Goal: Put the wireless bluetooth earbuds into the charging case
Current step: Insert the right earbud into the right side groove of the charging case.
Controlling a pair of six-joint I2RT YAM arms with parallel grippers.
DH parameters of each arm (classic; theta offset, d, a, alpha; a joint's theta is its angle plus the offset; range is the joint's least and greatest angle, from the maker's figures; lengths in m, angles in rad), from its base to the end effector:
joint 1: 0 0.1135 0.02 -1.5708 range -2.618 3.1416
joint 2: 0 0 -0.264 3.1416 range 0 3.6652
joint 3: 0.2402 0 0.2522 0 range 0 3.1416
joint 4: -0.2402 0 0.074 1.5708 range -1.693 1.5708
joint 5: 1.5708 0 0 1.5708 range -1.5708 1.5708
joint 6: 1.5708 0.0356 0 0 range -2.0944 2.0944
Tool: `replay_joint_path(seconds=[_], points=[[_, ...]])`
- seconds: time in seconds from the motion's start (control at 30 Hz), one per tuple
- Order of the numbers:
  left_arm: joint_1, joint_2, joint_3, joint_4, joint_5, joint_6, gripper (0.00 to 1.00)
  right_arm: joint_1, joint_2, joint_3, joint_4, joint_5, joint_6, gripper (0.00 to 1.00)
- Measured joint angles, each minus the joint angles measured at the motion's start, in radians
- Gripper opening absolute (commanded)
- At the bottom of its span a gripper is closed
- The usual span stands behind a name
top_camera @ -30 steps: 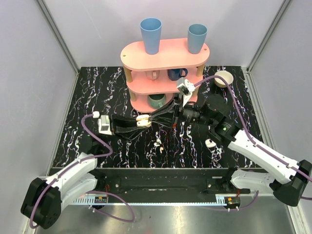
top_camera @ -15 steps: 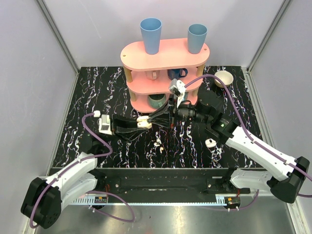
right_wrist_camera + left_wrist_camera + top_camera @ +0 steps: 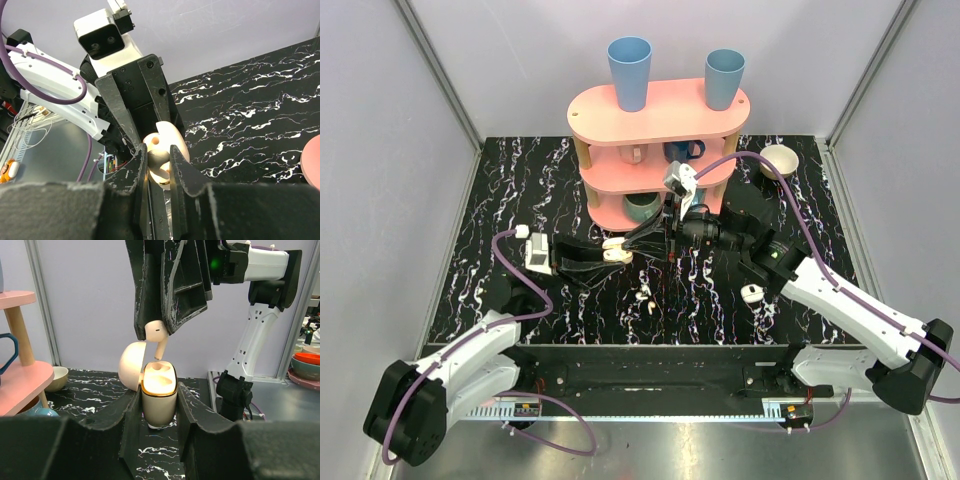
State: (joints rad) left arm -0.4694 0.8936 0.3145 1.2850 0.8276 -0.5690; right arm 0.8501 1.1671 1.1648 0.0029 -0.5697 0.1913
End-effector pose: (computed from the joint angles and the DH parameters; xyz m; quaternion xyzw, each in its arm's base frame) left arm 0.1371 -0.0990 0.2990 0.3455 0.4014 -0.5588 0.6381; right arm 0.1607 0.2121 0.4158 -0.4075 0.5776 0.5100 0.4900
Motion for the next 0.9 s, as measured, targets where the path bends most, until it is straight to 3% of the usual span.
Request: replay_joint_path(seconds=[0.9], points=[[0.000, -0.010, 0.000, -0.011, -0.029, 0.031, 0.00, 0.000, 0.005, 0.000, 0.004, 0.002, 0.015, 0.17]])
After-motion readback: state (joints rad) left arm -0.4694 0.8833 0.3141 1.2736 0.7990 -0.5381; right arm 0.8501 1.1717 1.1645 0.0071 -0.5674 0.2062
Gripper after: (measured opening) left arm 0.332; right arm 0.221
